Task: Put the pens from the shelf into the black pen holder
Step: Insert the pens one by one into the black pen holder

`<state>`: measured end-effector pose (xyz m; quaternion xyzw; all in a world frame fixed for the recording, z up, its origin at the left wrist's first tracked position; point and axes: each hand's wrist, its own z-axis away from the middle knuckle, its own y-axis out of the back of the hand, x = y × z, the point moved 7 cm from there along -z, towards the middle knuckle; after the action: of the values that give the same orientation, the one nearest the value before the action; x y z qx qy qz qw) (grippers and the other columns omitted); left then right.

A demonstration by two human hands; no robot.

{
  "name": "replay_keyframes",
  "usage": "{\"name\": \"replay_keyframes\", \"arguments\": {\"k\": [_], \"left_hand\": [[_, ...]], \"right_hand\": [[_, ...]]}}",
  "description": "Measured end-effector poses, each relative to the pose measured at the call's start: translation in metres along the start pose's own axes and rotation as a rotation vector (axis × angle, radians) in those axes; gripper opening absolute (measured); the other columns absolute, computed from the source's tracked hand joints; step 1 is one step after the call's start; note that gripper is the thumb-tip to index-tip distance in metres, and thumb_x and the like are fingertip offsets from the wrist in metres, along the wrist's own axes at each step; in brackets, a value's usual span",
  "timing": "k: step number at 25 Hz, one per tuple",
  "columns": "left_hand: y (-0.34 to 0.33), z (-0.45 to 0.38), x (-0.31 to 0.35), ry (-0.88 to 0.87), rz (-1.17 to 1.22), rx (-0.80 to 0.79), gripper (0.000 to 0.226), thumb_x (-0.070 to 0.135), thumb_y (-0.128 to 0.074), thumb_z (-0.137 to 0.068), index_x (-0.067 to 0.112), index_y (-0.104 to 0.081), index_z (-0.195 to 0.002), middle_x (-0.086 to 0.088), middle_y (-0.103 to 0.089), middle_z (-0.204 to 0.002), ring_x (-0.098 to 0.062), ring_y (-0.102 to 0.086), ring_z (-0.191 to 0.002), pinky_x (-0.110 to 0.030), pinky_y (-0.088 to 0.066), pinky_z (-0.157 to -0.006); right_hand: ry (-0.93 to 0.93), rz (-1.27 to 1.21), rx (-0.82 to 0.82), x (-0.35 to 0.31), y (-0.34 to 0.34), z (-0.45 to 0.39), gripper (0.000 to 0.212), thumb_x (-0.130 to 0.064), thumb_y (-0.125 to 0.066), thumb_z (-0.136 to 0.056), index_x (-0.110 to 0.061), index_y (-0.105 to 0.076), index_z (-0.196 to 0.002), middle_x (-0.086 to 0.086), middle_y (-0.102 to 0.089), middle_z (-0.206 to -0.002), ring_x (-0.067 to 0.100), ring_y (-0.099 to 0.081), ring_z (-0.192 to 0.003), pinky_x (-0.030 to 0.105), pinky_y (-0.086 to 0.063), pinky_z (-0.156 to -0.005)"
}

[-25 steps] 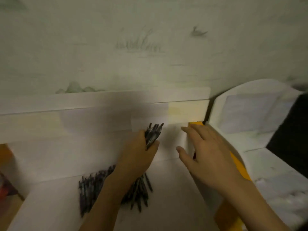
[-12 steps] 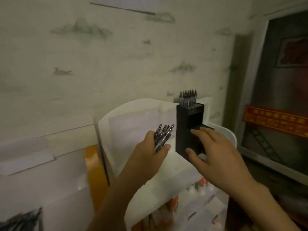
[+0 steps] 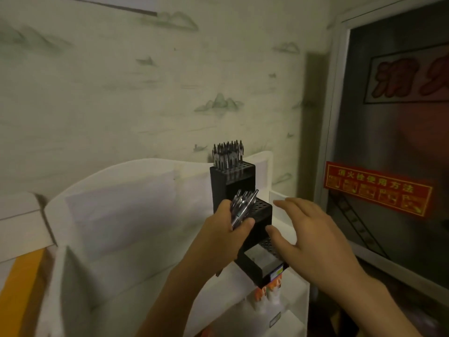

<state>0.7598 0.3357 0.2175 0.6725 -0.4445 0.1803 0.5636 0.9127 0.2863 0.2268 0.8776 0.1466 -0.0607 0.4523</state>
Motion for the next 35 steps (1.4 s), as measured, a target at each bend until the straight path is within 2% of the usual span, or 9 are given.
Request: {"name": "replay_keyframes", "arguments": {"k": [2, 4, 6, 9, 14, 18, 23, 28, 35], "left_hand": [[-0.012, -0.032, -0.012, 0.006, 0.006, 0.011, 0.018, 0.033, -0.054, -0.096, 0.023, -0.046, -0.107, 0.009, -0.050, -0.071, -0.004, -0.052, -0.051, -0.009, -0.039, -0.045], [-0.022, -0.066, -0.027, 0.005, 0.031, 0.022, 0.016, 0.032, -0.055, -0.095, 0.023, -0.047, -0.105, 0.009, -0.051, -0.072, -0.002, -0.054, -0.052, -0.012, -0.041, -0.047], [-0.027, -0.096, -0.037, 0.016, 0.063, 0.032, 0.012, 0.029, -0.056, -0.095, 0.024, -0.046, -0.097, 0.009, -0.053, -0.070, 0.004, -0.055, -0.053, -0.012, -0.040, -0.048], [-0.034, -0.139, -0.046, 0.045, 0.062, 0.039, 0.012, 0.029, -0.054, -0.096, 0.025, -0.043, -0.098, 0.009, -0.057, -0.074, 0.007, -0.055, -0.056, -0.009, -0.040, -0.050], [-0.042, -0.186, -0.059, 0.098, 0.025, 0.086, 0.021, 0.032, -0.055, -0.095, 0.024, -0.045, -0.112, 0.010, -0.059, -0.083, 0.009, -0.056, -0.060, -0.008, -0.042, -0.052], [-0.037, -0.211, -0.072, 0.153, -0.032, 0.127, 0.018, 0.033, -0.057, -0.094, 0.024, -0.046, -0.106, 0.008, -0.055, -0.074, 0.004, -0.052, -0.054, -0.010, -0.037, -0.048], [-0.020, -0.230, -0.082, 0.244, 0.077, 0.252, 0.008, 0.032, -0.055, -0.095, 0.032, -0.051, -0.101, 0.009, -0.059, -0.075, 0.004, -0.053, -0.055, -0.017, -0.043, -0.054], [-0.016, -0.242, -0.079, 0.221, 0.090, 0.314, 0.006, 0.027, -0.053, -0.097, 0.032, -0.050, -0.100, 0.024, -0.054, -0.062, 0.014, -0.051, -0.054, -0.005, -0.035, -0.048], [-0.011, -0.247, -0.083, 0.224, 0.088, 0.340, 0.005, 0.031, -0.052, -0.097, 0.031, -0.050, -0.101, 0.030, -0.054, -0.053, 0.008, -0.048, -0.045, -0.008, -0.032, -0.044]], "right_hand": [[0.031, -0.076, 0.003, 0.013, -0.018, -0.027, 0.045, -0.052, -0.051, -0.090, -0.038, -0.048, -0.132, -0.023, -0.050, -0.126, -0.003, -0.042, -0.118, 0.012, -0.028, -0.096], [-0.021, -0.334, 0.001, 0.025, -0.038, -0.059, 0.030, -0.049, -0.055, -0.089, -0.040, -0.058, -0.117, -0.032, -0.054, -0.111, -0.011, -0.048, -0.103, 0.001, -0.033, -0.081], [-0.119, -0.663, 0.000, 0.034, -0.060, -0.091, 0.016, -0.043, -0.062, -0.085, -0.035, -0.068, -0.097, -0.023, -0.068, -0.091, -0.007, -0.059, -0.089, 0.003, -0.044, -0.070], [-0.249, -0.944, -0.006, 0.052, -0.093, -0.137, 0.009, -0.033, -0.074, -0.078, -0.026, -0.071, -0.082, -0.009, -0.071, -0.074, 0.005, -0.067, -0.072, 0.014, -0.052, -0.063], [-0.408, -1.238, -0.107, 0.083, -0.134, -0.187, 0.014, -0.021, -0.075, -0.077, -0.012, -0.073, -0.086, 0.003, -0.073, -0.074, 0.015, -0.070, -0.073, 0.017, -0.056, -0.064], [-0.429, -1.507, 0.063, 0.120, -0.125, -0.248, 0.018, -0.009, -0.068, -0.084, 0.004, -0.065, -0.094, 0.013, -0.074, -0.078, 0.020, -0.070, -0.067, 0.027, -0.060, -0.064], [-0.161, -1.192, 0.231, 0.137, -0.114, -0.323, 0.013, -0.014, -0.075, -0.081, -0.006, -0.065, -0.081, 0.000, -0.073, -0.065, 0.013, -0.072, -0.065, 0.023, -0.057, -0.065], [0.081, -0.963, 0.207, 0.120, -0.145, -0.354, 0.019, -0.019, -0.075, -0.082, -0.007, -0.062, -0.079, -0.007, -0.070, -0.065, 0.000, -0.069, -0.062, 0.016, -0.054, -0.059], [0.137, -0.809, 0.079, 0.114, -0.179, -0.367, 0.020, -0.025, -0.079, -0.078, -0.013, -0.063, -0.072, -0.005, -0.066, -0.058, 0.001, -0.064, -0.055, 0.013, -0.051, -0.053]]}}
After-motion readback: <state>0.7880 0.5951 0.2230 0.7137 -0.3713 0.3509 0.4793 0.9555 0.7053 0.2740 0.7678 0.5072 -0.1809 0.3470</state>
